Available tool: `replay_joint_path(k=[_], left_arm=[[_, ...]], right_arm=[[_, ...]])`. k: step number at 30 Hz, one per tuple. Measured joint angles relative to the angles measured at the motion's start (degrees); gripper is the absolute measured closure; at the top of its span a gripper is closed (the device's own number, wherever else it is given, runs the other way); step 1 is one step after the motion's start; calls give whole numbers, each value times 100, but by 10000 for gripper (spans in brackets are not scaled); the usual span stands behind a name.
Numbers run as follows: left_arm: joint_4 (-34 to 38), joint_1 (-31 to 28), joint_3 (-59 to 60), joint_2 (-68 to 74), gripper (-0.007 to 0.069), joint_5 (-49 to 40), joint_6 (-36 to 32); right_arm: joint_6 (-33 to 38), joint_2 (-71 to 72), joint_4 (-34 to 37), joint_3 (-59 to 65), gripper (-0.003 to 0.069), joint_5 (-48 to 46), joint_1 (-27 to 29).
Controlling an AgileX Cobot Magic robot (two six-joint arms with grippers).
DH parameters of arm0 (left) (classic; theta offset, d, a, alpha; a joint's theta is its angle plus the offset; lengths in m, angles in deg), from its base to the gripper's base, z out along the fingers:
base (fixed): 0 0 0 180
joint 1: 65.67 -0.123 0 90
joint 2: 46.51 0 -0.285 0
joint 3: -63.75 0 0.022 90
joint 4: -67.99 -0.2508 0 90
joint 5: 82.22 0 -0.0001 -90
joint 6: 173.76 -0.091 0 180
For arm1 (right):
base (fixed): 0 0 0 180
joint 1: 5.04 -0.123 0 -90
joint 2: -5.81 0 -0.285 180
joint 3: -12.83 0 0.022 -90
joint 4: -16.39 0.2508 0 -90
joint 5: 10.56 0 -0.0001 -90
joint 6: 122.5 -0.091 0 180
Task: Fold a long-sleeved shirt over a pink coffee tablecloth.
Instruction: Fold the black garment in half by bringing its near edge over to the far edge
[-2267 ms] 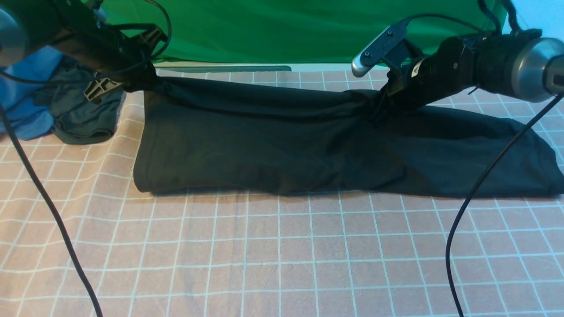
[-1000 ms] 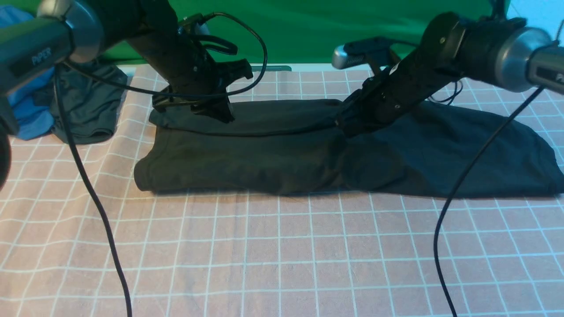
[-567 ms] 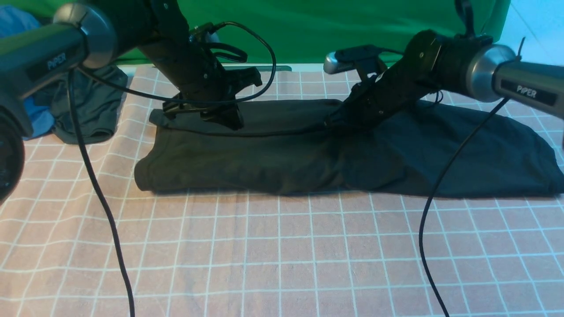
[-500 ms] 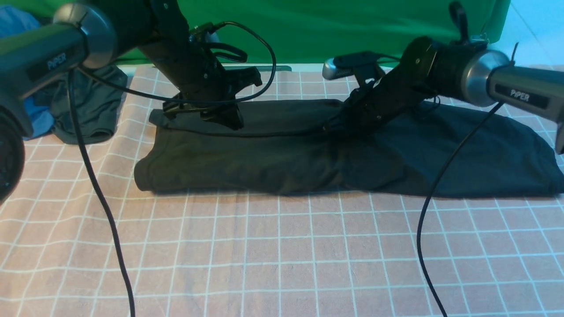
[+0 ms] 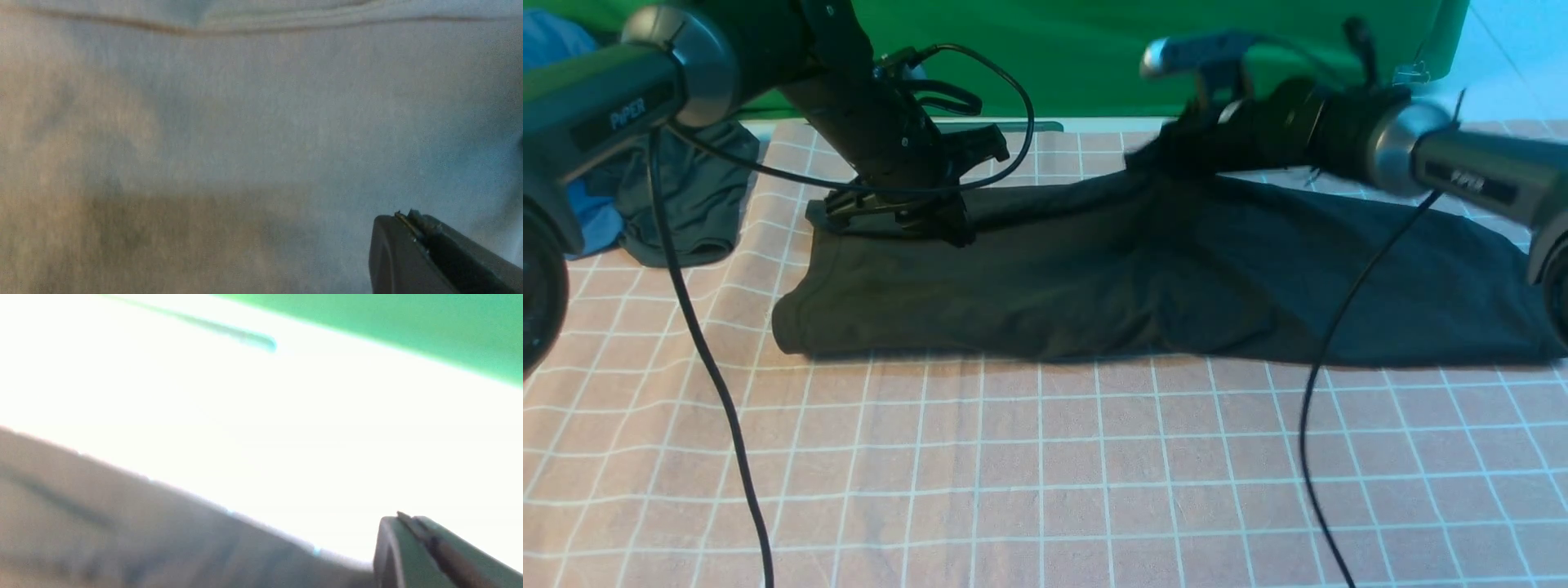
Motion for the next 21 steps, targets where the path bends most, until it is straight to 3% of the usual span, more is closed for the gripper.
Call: replay_joint_path(k=[10, 17, 21], left_arm=[[122, 2, 0, 42, 611, 70, -70], [374, 91, -316, 672, 611, 340, -532], [395, 138, -972, 1193, 611, 355, -540]], right_arm=[[-119, 0, -34, -2163, 603, -4911, 534], [-541, 504, -387, -2296, 623, -5377, 659], [-697, 1303, -590, -1671, 623, -5378, 659]])
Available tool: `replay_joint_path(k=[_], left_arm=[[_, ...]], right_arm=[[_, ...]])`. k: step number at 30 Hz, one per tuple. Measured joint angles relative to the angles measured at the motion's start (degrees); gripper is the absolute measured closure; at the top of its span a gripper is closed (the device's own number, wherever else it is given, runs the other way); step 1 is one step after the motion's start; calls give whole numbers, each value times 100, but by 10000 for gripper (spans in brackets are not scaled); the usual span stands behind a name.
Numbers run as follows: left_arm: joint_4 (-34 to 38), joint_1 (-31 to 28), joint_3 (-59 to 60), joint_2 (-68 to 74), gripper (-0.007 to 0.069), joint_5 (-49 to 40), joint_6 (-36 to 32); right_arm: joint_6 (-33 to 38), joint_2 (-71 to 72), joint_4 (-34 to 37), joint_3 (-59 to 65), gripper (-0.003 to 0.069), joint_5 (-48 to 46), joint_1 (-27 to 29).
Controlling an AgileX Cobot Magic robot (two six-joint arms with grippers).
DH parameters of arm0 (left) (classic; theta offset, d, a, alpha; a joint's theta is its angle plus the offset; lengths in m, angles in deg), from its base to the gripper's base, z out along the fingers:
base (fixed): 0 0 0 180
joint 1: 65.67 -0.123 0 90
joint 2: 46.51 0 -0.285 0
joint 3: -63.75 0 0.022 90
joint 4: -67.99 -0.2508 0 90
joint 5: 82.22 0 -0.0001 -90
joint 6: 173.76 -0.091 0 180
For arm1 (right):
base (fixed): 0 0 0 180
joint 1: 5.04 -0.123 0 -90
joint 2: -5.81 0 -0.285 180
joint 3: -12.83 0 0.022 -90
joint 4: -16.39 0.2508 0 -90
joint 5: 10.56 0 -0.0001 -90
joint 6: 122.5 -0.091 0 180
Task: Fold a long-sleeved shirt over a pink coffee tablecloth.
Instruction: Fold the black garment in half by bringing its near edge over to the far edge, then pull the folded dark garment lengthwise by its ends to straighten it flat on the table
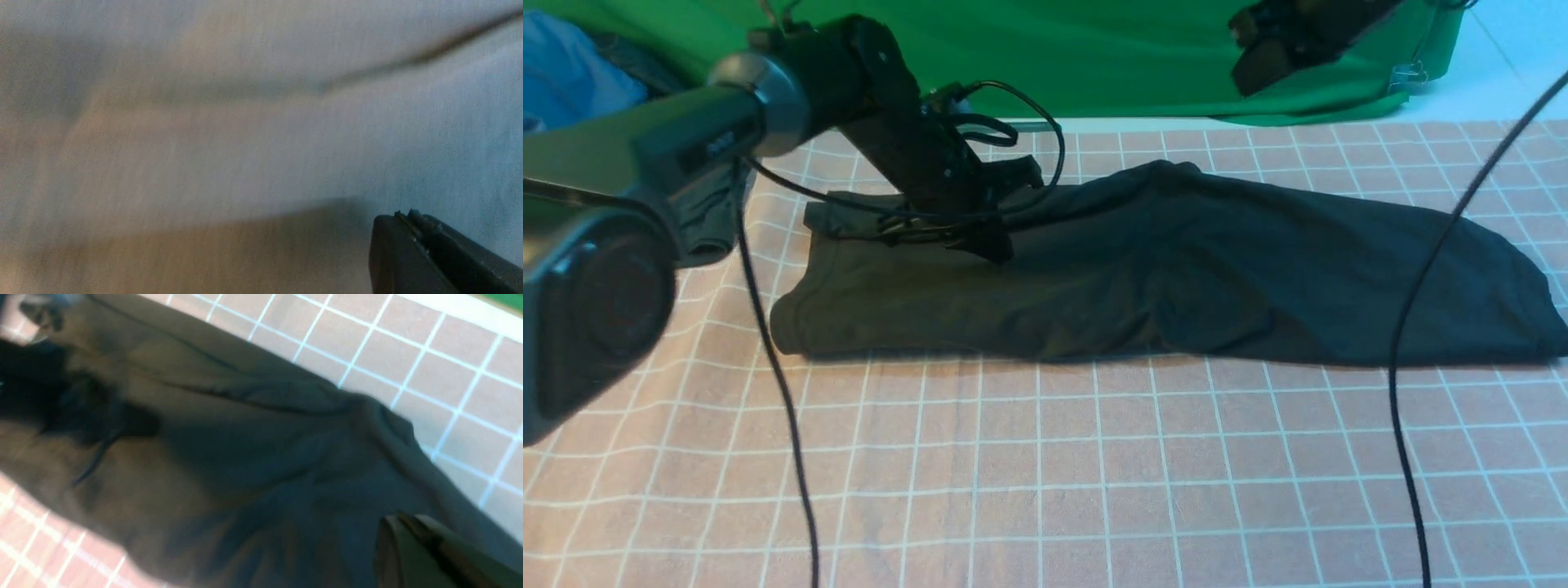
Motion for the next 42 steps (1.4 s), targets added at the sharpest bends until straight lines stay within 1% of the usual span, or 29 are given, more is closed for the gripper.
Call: replay_joint_path(k=[7, 11, 15, 17, 20, 24, 25, 28, 29, 31, 33, 35, 37, 39, 42], left_arm=[[0, 14, -913, 567, 611, -95, -18], [-67, 17, -1122, 818, 611, -37, -18], [-273, 17, -1149, 877, 611, 401, -11], [-617, 10, -1149, 910, 611, 880, -11], [-1012, -95, -1249, 920, 611, 1315, 142], [-1108, -262, -1629, 906, 611, 992, 384], [-1173, -358, -1961, 835, 611, 524, 411], [-1243, -461, -2384, 644, 611, -305, 356], [-1259, -475, -2488, 604, 611, -430, 350], [-1358, -535, -2805, 306, 611, -1118, 243], [-1381, -554, -2815, 42, 611, -1390, 191], [-1441, -554, -2628, -326, 611, -1467, 178], [-1456, -554, -2164, -730, 611, -1492, 195], [-1469, -554, -1404, -1229, 611, -1501, 206], [-1521, -554, -153, -1834, 611, -1535, 239]], right_arm=[[128, 1242, -247, 1418, 623, -41, 0], [165, 1675, -286, 1695, 623, 28, 0], [165, 1912, -286, 1721, 623, 113, 2], [167, 2018, -286, 1721, 623, 91, 2], [238, 2076, -293, 1721, 623, -14, 2], [295, 2088, -357, 1721, 623, -28, 2], [287, 2088, -429, 1721, 623, -34, 2], [144, 2088, -585, 1732, 623, -46, 2], [136, 2088, -604, 1731, 623, -46, 2], [82, 2088, -640, 1745, 623, -46, 2], [47, 2104, -677, 1762, 623, -52, 2], [15, 2163, -836, 1881, 623, -45, 2], [-30, 2255, -1137, 2104, 623, -41, 9], [-122, 2413, -1499, 2526, 623, -45, 87], [-160, 2670, -1682, 3124, 623, -53, 339]])
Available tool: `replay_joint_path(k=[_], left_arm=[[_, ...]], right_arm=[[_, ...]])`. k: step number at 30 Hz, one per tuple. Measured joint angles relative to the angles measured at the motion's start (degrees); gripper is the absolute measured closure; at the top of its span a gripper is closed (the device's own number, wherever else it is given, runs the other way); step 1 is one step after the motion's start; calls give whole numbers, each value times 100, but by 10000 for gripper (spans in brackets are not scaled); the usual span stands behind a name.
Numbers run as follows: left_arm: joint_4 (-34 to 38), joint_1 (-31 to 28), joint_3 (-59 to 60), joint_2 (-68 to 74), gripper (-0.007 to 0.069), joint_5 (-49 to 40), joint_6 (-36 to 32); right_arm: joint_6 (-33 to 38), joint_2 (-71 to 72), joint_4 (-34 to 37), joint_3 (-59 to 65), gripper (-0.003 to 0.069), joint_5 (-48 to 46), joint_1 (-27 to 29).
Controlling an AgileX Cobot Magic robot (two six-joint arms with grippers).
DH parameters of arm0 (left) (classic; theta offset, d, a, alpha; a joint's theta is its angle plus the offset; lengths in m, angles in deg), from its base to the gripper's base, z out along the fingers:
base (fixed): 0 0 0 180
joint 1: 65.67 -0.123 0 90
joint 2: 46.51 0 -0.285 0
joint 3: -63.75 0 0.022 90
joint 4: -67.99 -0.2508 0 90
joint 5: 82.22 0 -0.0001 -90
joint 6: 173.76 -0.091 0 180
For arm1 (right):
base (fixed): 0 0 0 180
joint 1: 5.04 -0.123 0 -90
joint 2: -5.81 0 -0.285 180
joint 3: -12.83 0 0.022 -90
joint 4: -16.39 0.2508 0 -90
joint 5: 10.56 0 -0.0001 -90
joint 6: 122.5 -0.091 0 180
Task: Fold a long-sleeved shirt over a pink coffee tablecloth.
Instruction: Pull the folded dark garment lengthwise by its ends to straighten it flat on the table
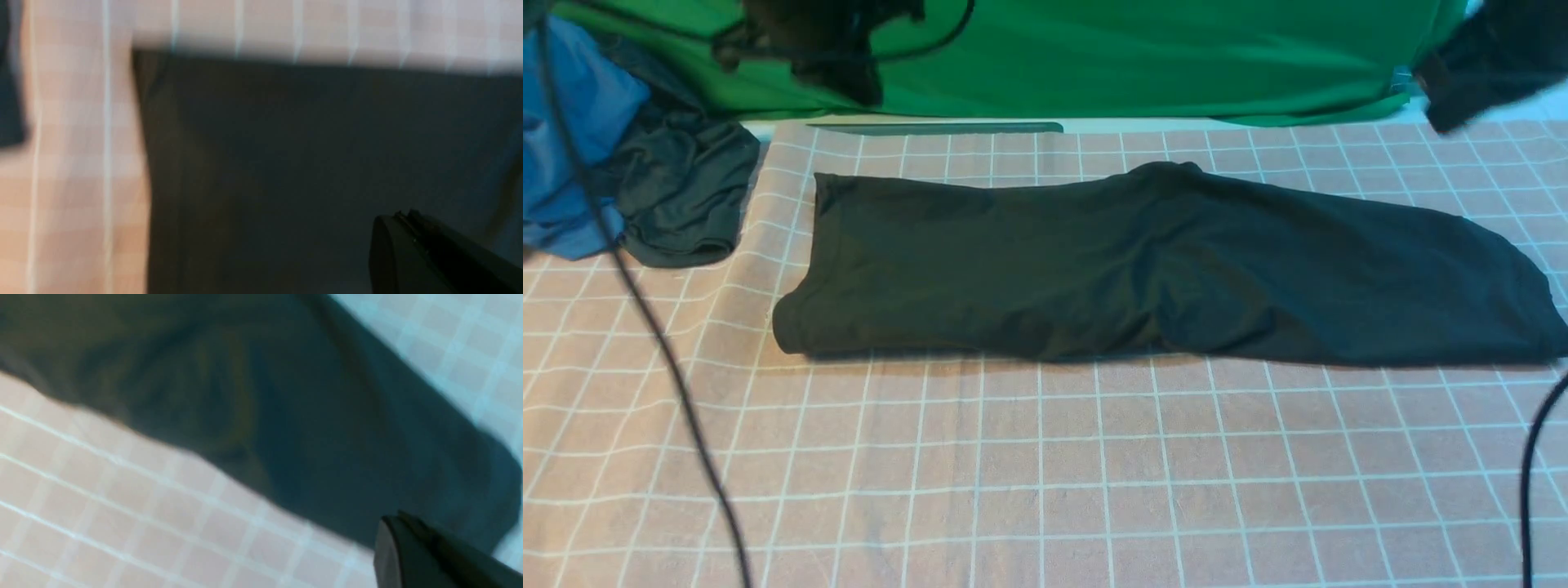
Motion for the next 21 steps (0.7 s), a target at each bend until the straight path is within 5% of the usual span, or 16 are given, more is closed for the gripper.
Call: replay_joint_path(k=[6, 11, 16, 21], left_arm=[[-406, 0, 2695, -1322, 611, 763, 443], [-713, 0, 3597, -1564, 590, 1869, 618], [-1293, -94, 3965, -1321, 419, 2502, 1111], [-1304, -167, 4003, -785, 156, 2889, 1263]], right_arm=[[-11, 510, -100, 813, 623, 51, 561], [-12, 550, 36, 922, 623, 220, 636], [23, 550, 406, 929, 623, 377, 636], [23, 550, 489, 929, 623, 547, 636]])
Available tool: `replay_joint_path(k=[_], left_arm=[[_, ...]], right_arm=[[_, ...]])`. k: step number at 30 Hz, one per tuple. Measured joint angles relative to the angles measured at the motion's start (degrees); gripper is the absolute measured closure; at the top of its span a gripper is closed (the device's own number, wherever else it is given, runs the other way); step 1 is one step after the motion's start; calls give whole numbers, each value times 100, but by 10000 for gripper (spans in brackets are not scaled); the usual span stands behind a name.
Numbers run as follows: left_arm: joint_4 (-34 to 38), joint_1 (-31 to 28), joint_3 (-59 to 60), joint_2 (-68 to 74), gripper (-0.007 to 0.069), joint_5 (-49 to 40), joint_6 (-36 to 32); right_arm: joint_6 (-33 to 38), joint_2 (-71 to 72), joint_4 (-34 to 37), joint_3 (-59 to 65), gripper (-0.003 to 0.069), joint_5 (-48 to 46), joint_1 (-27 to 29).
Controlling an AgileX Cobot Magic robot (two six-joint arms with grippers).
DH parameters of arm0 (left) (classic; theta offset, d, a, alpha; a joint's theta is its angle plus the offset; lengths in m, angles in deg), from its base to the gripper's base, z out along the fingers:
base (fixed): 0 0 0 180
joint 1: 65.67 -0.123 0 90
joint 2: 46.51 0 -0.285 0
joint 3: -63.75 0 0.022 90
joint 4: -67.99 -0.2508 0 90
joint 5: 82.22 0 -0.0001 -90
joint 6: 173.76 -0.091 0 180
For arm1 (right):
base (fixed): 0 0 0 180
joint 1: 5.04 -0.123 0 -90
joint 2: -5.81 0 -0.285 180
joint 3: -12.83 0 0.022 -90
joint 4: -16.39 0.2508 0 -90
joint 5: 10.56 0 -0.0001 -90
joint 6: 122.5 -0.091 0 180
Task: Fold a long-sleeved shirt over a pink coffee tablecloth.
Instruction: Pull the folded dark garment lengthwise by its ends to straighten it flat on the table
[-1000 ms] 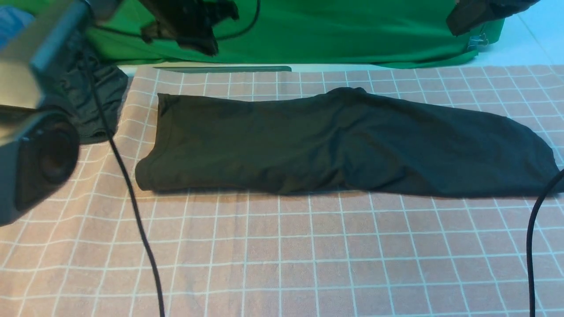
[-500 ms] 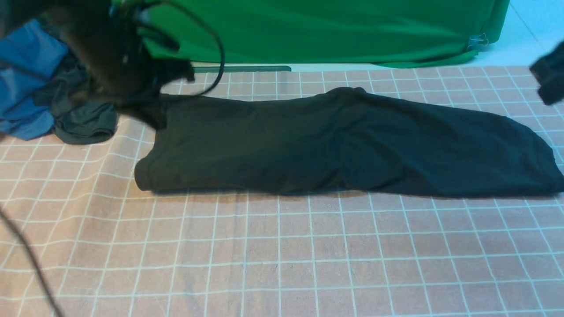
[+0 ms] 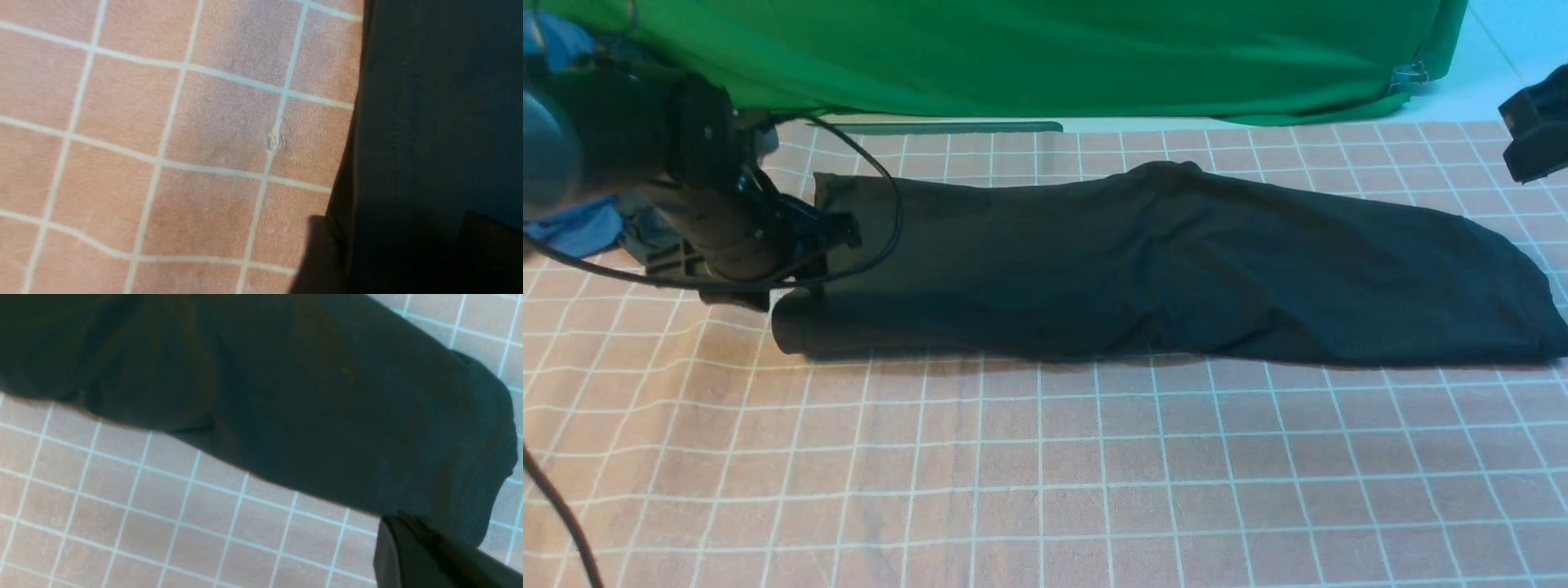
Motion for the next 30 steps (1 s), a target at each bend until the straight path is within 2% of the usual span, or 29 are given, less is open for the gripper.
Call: replay_joint_path(k=[3, 5, 9, 13, 17, 19, 24, 26, 28, 30], left_arm=[[230, 0, 6, 223, 34, 15, 65], [422, -1, 6, 327, -1, 15, 77], [694, -6, 6, 463, 22, 1, 89], [766, -24, -35, 562, 184, -44, 93], [807, -24, -86, 602, 468, -145, -44], [694, -24, -98, 575, 557, -209, -112], [462, -17, -84, 347, 564, -578, -139], [215, -17, -84, 118, 564, -683, -144], [76, -17, -84, 6, 564, -706, -157], [-86, -17, -84, -39, 564, -704, -161]], right_arm=[[0, 0, 6, 0, 623, 7, 0], [0, 0, 6, 0, 623, 7, 0], [0, 0, 6, 0, 623, 7, 0], [0, 0, 12, 0, 623, 7, 0], [-6, 0, -2, 0, 623, -36, 0], [-66, 0, -161, 0, 623, -144, 0], [-491, -94, -594, 89, 622, -413, 253], [-724, -219, -702, 243, 603, -407, 544], [-848, -362, -740, 326, 545, -378, 748], [-926, -602, -771, 340, 444, -259, 912]])
